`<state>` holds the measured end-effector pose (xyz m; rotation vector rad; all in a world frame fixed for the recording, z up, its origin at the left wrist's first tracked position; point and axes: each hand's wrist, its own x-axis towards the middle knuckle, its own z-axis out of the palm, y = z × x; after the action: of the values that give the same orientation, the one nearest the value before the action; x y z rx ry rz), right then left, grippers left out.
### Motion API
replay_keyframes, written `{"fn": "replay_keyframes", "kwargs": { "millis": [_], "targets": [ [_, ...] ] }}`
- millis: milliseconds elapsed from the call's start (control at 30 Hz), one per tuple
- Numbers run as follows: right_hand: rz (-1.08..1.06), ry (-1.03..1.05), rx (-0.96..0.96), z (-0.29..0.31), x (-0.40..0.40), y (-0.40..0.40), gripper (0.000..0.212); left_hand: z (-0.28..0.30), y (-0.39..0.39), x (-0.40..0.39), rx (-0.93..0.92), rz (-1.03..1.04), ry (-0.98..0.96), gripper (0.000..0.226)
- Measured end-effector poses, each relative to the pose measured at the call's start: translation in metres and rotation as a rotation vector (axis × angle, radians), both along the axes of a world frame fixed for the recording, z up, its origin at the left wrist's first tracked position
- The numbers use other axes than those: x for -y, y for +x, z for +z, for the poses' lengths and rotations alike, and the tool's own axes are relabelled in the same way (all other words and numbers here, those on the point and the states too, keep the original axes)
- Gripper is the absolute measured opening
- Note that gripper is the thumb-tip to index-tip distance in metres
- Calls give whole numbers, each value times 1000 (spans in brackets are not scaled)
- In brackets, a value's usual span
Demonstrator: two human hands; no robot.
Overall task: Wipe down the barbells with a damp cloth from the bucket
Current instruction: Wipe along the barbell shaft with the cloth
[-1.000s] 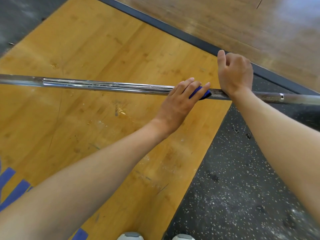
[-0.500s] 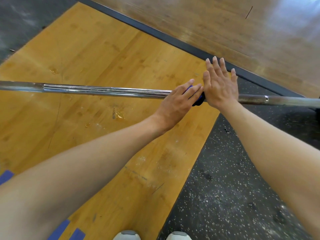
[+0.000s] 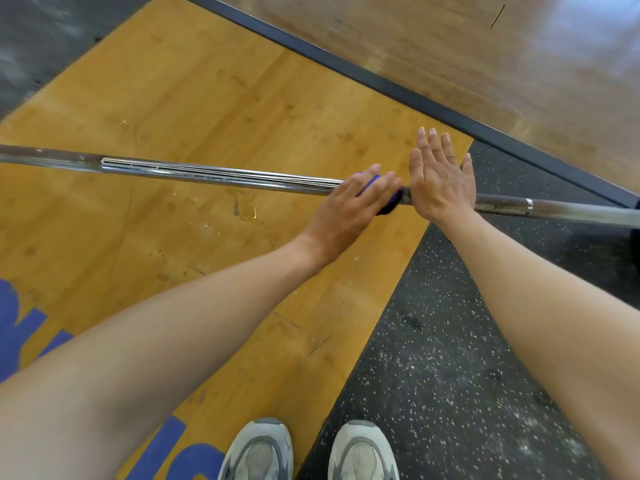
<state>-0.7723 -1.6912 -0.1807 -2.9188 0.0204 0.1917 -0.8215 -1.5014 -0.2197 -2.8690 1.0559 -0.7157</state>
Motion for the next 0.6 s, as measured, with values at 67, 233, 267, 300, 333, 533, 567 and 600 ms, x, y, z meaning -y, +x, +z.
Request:
{"fn": "replay_keyframes", "kwargs": {
  "millis": [67, 233, 267, 300, 333, 533, 567, 600],
  "targets": [
    [-9, -5, -19, 1, -2, -10, 62, -3, -13, -33, 25, 62, 48, 51],
    [-16, -20, -45, 2, -6, -33, 63, -4, -35, -22, 86, 131, -54, 54],
    [-21, -18, -51, 2, -6, -38, 63, -6, -38, -5, 76, 92, -62, 52],
    [-26, -15, -63, 3, -6, -43, 62, -6, -41, 9, 62, 47, -66, 51],
    [-32, -15, -76, 3, -6, -47, 61, -7, -43, 16, 51, 11, -70, 50],
    [-50, -29, -118, 3, -7, -73, 61, -6, -64, -55, 1, 95, 54, 55],
    [-58, -36, -122, 4, -8, -76, 62, -5, -68, -66, 17, 111, 60, 56],
    [-66, -42, -126, 4, -9, -80, 62, -4, -71, -69, 50, 114, 52, 57]
  ]
}}
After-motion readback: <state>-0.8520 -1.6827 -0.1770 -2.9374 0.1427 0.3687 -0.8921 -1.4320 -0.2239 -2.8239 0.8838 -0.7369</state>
